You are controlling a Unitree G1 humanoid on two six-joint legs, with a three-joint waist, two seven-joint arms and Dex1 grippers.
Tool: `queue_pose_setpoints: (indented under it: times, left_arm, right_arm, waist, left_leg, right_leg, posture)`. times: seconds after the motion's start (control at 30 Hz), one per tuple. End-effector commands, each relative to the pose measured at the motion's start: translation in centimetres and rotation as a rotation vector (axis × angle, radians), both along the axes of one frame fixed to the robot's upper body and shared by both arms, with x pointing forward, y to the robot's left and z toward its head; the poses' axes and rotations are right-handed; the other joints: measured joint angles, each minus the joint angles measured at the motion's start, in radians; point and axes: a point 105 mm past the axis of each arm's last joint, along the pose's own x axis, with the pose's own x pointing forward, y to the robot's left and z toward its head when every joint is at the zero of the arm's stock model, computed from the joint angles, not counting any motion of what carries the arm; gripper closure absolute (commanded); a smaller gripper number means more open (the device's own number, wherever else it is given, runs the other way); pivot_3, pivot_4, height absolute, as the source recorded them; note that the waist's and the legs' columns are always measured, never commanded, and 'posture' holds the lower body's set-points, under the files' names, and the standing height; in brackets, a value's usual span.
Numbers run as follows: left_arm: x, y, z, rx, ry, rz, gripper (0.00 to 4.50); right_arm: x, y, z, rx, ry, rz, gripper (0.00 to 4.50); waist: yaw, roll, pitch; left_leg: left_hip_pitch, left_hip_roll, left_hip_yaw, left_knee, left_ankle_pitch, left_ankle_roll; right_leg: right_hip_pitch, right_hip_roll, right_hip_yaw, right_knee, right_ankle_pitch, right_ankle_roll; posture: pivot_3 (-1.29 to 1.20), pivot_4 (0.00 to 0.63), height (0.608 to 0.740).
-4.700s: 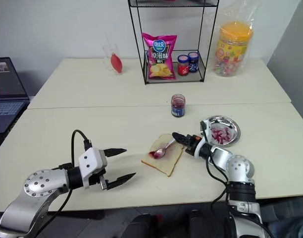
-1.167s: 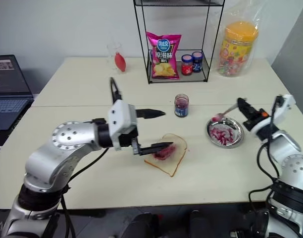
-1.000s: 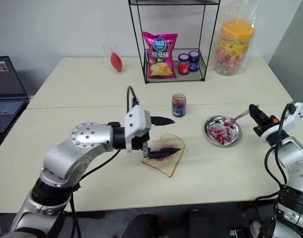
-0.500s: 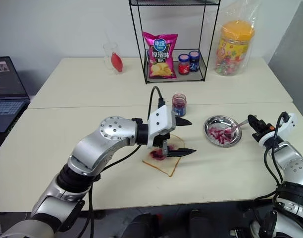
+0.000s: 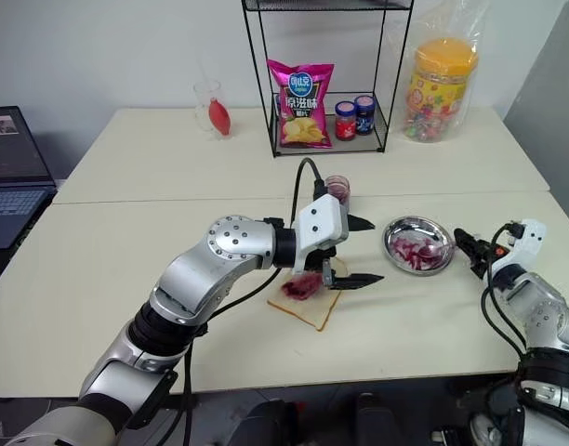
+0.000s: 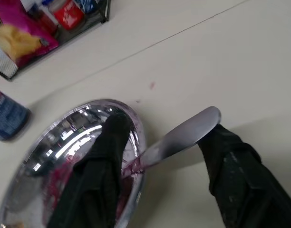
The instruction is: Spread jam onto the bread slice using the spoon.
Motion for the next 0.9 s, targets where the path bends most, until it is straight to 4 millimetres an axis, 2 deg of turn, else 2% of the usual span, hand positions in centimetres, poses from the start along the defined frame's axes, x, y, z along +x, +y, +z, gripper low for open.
queue_pose_setpoints:
  times: [0.03, 0.13, 0.17, 0.4, 0.53, 0.6, 0.67, 0.7, 0.77, 0.9]
  left_arm:
    - [-0.2, -0.3, 0.9, -0.013, -0.047, -0.02, 0.0]
    - [-0.1, -0.3, 0.9, -0.013, -0.051, -0.016, 0.0]
    - [-0.1, -0.3, 0.9, -0.013, -0.052, -0.015, 0.0]
    - [0.1, -0.2, 0.9, -0.018, -0.06, -0.007, 0.0]
    - [1.3, 1.5, 2.0, -0.058, -0.093, 0.091, 0.0]
    - [2.5, 4.8, 2.2, -0.017, -0.138, 0.215, 0.0]
    - [2.9, 6.8, 2.2, 0.02, -0.159, 0.284, 0.0]
    - [3.0, 8.6, 2.0, 0.039, -0.147, 0.329, 0.0]
    - [2.7, 11.8, 1.7, 0.069, -0.114, 0.393, 0.0]
    - [1.7, 16.7, 0.4, 0.16, -0.08, 0.488, 0.0]
  right_arm:
    - [-0.1, 0.1, 1.9, -0.175, -0.102, 0.036, 0.83]
    - [-0.1, 0.1, 2.3, -0.219, -0.142, 0.024, 0.12]
    - [-0.1, 0.1, 2.5, -0.23, -0.152, 0.021, 0.02]
    - [-0.2, -0.3, 3.5, -0.248, -0.217, -0.039, 0.02]
    - [-0.6, -1.0, 6.4, -0.3, -0.329, -0.103, 0.02]
    - [-1.5, 0.9, 8.0, -0.27, -0.365, 0.002, 0.02]
    - [-2.2, 2.1, 8.6, -0.266, -0.372, 0.075, 0.02]
    - [-2.9, 2.8, 8.8, -0.273, -0.367, 0.124, 0.02]
    - [-4.3, 4.1, 9.0, -0.319, -0.347, 0.227, 0.02]
    - [-6.4, 5.6, 8.4, -0.443, -0.306, 0.395, 0.02]
  waist:
    - [0.0, 0.0, 0.0]
    - [-0.001, 0.0, 0.0]
    - [-0.001, 0.0, 0.0]
    - [0.0, 0.0, 0.0]
    - [0.0, 0.0, 0.0]
    - [-0.003, 0.0, 0.0]
    - [-0.01, 0.001, 0.0]
    - [-0.01, 0.001, 0.0]
    - [-0.01, 0.001, -0.001]
    - [-0.007, 0.001, -0.001]
  left_leg:
    - [0.0, 0.0, 0.0, 0.0, 0.0, 0.0]
    - [0.0, 0.0, 0.0, 0.0, 0.0, 0.0]
    - [0.0, 0.0, 0.0, 0.0, 0.0, 0.0]
    - [0.0, 0.0, 0.0, 0.0, 0.0, 0.0]
    - [0.0, 0.0, 0.0, 0.0, 0.0, 0.0]
    - [0.001, 0.0, 0.0, 0.0, 0.0, 0.0]
    - [0.001, 0.002, 0.0, 0.0, 0.0, 0.0]
    - [0.001, 0.004, 0.0, -0.001, 0.0, 0.0]
    - [0.001, 0.005, -0.001, 0.0, 0.0, 0.0]
    - [0.001, 0.007, -0.001, 0.0, 0.0, -0.001]
  right_leg:
    - [0.0, 0.0, 0.0, 0.0, 0.0, 0.0]
    - [0.0, 0.0, 0.0, 0.0, 0.0, 0.0]
    - [0.0, 0.0, 0.0, 0.001, 0.0, 0.0]
    - [0.0, 0.0, 0.0, 0.001, 0.0, 0.0]
    - [0.0, 0.0, 0.001, 0.001, 0.0, 0.0]
    - [0.0, 0.0, 0.001, 0.001, 0.0, 0.0]
    - [0.0, 0.001, 0.001, 0.002, 0.0, 0.0]
    - [0.0, 0.002, 0.001, 0.002, 0.0, -0.001]
    - [0.0, 0.004, -0.001, 0.001, 0.001, -0.002]
    - [0.0, 0.004, -0.001, 0.001, 0.0, -0.002]
  posture:
    - [0.0, 0.15, 0.74]
    - [0.0, 0.15, 0.74]
    - [0.0, 0.15, 0.74]
    - [0.0, 0.15, 0.74]
    - [0.0, 0.15, 0.74]
    - [0.0, 0.15, 0.74]
    - [0.0, 0.15, 0.74]
    - [0.0, 0.15, 0.74]
    - [0.0, 0.15, 0.74]
    - [0.0, 0.15, 0.74]
